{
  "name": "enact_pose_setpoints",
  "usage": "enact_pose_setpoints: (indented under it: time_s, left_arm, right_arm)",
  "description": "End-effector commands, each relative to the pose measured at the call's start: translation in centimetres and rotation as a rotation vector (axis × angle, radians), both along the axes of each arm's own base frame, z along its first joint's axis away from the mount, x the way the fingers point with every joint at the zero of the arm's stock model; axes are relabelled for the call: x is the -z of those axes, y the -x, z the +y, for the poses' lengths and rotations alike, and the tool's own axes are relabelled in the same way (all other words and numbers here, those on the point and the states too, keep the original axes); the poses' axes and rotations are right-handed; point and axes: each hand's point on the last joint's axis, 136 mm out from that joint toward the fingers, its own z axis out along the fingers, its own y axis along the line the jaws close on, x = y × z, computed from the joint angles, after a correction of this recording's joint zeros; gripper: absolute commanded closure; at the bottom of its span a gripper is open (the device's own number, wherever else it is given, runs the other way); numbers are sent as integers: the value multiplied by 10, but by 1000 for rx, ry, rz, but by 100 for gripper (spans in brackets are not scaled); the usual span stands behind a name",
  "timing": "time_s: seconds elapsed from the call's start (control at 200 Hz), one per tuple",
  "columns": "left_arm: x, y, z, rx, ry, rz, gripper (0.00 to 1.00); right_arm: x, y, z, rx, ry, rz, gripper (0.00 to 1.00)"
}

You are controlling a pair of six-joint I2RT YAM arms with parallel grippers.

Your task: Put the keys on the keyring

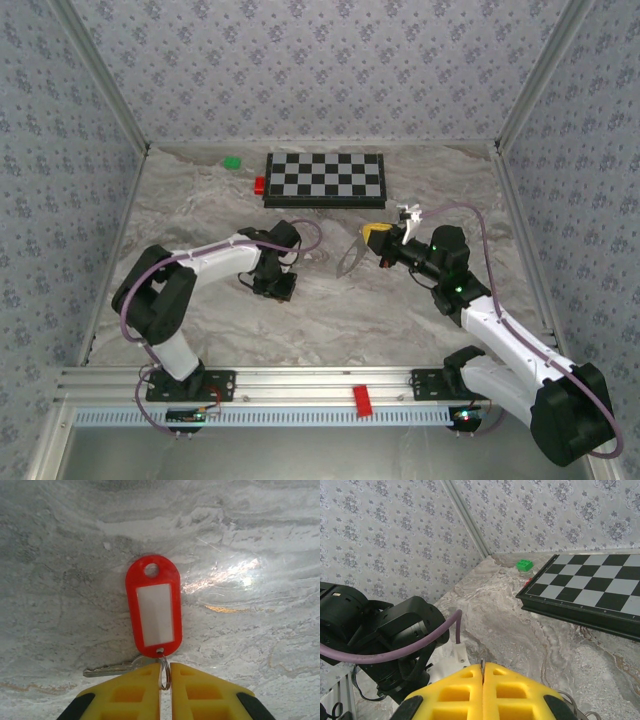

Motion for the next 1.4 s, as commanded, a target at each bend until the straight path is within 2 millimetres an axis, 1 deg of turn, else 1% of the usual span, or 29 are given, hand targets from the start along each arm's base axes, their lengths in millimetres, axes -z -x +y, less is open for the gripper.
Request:
enact_pose_setpoints:
  time_s: [0.0,0.185,0.295,0.35,0.44,0.545,0.645,0.76,0.815,0.935,0.95,0.995,1.154,1.209,1.299,1.394]
  left_arm:
    - [-4,1,1,19,-19,8,88]
    - [-3,2,2,17,-23,12,87]
    - [-5,0,1,16,-22,4,91]
    - [-5,1,1,18,-22,5,100]
    - [-6,0,2,21,-29,-5,100]
    - [-12,-2,1,29,-25,-35,100]
    - [-24,-8,1,41,-27,-108,100]
    - [-47,-18,4,47,-18,-232,100]
    - [-62,-24,3,46,2,-303,100]
    - [-100,-38,10,29,12,-474,100]
    - [-107,-43,7,26,28,-514,100]
    - [-124,-49,8,24,40,-595,100]
    - [-169,-62,9,29,128,-863,100]
    - [-183,-62,4,68,181,-939,100]
    - [-206,-64,3,64,241,-1033,100]
    - [-226,-58,-12,117,351,-1077,100]
  right_arm:
    - [-11,3,0,1,-20,-44,100]
    - [-12,4,0,1,-22,-46,100]
    - [-12,4,-1,2,-22,-48,100]
    - [-12,4,-1,1,-22,-47,100]
    - [-11,4,-1,2,-21,-46,100]
    - [-12,3,0,1,-22,-47,100]
    - [-12,3,0,0,-23,-49,100]
    - [-14,5,1,-8,-28,-55,100]
    - [-17,6,3,-19,-31,-65,100]
    - [-25,10,4,-24,-22,-101,100]
    - [-26,10,4,-23,-19,-106,100]
    - [-30,11,4,-23,-13,-117,100]
    - [-46,14,1,-5,-7,-153,100]
    - [-50,15,0,2,-10,-160,100]
    - [-58,17,0,-1,-12,-168,100]
    - [-68,21,3,-18,15,-187,100]
